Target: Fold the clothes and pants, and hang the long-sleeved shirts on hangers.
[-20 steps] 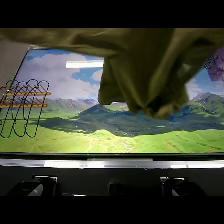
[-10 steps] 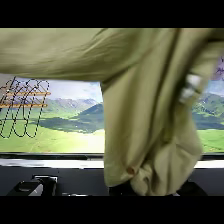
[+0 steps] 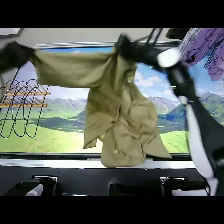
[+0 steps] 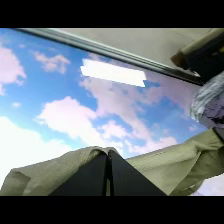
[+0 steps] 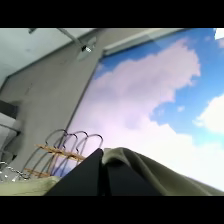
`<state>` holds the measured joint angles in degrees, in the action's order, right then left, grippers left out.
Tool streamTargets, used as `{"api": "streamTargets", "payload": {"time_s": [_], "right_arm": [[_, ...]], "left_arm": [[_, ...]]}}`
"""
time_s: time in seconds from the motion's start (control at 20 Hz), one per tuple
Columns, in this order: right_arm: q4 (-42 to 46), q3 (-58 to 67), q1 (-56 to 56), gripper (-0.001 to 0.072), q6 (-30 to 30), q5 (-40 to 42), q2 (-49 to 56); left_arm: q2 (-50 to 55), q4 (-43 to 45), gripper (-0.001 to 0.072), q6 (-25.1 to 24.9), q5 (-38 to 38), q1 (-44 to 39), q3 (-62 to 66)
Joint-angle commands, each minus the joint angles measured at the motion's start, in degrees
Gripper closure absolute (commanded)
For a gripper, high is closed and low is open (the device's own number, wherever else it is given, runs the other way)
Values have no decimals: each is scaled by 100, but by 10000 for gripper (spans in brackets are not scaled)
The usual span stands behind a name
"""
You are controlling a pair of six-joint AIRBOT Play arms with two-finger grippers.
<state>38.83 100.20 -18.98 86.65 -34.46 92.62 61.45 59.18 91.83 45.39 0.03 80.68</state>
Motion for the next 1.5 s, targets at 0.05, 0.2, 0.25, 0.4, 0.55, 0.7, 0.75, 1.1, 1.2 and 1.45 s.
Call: {"api": "streamTargets", "payload": {"time_s": [0.05,0.2,0.25,0.4,0.55,0.7,0.75,1.1,1.2,1.45], "right_arm": [[-70,7,-192,659,17,-90,1132],[98,7,-22,455,15,-579,1075],[203,7,127,381,13,-905,946],[1043,7,894,260,20,-2507,249],[3029,-59,1725,216,72,-4343,-570],[4299,-737,2566,52,9,-5108,-1233],[4063,-1141,2868,30,11,-5112,-1386],[2977,-4153,3517,29,-310,-3971,-1576],[2881,-4564,3521,29,-376,-3541,-1508],[1987,-4819,3521,30,-946,-3200,-992]], "left_arm": [[1064,142,692,496,-409,245,-603],[1613,-26,692,485,-396,291,-625],[1685,-26,692,483,-389,317,-625],[1617,-26,692,470,-273,492,-619],[1547,-24,691,468,302,688,-612],[1547,-22,691,468,671,737,-614],[1552,-24,691,470,669,723,-614],[1589,-22,691,468,667,656,-614],[1591,-22,690,468,667,654,-614],[1609,-22,691,468,667,654,-614]]}}
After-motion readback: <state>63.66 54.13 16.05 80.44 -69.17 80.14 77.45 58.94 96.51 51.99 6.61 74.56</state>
